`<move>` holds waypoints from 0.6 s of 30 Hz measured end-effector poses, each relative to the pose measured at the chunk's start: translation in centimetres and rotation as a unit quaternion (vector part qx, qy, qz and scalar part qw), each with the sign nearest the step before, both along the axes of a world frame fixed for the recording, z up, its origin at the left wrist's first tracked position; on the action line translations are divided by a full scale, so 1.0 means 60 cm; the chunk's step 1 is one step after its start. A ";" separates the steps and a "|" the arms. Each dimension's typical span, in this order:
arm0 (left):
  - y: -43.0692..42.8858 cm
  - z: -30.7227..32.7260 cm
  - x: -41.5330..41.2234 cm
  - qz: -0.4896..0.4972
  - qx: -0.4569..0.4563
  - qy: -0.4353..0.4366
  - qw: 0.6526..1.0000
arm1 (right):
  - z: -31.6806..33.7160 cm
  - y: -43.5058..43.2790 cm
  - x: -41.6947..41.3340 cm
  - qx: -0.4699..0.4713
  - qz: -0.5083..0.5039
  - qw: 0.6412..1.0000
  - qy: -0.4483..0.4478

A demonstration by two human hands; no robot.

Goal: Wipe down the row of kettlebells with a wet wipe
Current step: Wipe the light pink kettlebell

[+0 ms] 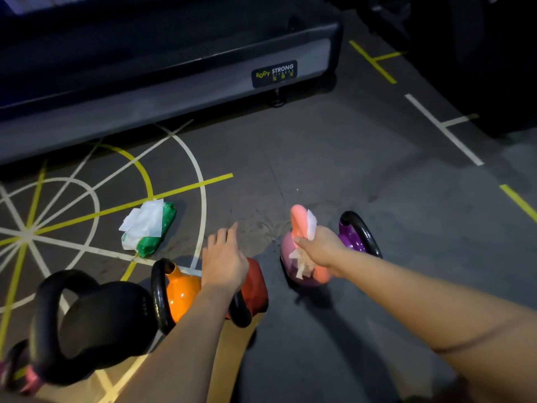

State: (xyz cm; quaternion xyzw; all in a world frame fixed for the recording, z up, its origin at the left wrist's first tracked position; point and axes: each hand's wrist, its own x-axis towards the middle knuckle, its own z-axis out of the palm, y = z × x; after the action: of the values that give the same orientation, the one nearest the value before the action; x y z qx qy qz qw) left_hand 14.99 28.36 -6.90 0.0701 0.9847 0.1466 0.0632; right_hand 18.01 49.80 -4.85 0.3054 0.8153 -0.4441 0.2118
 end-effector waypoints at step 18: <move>0.007 0.004 0.001 -0.002 -0.042 0.021 0.999 | 0.163 0.130 0.083 -0.249 -0.097 0.959 0.096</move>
State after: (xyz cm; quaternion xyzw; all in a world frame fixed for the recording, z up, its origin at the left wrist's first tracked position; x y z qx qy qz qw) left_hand 15.04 28.77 -6.66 0.0723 0.9909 0.1035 0.0459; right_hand 23.00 57.61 4.91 0.2760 0.6618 -0.6788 0.1581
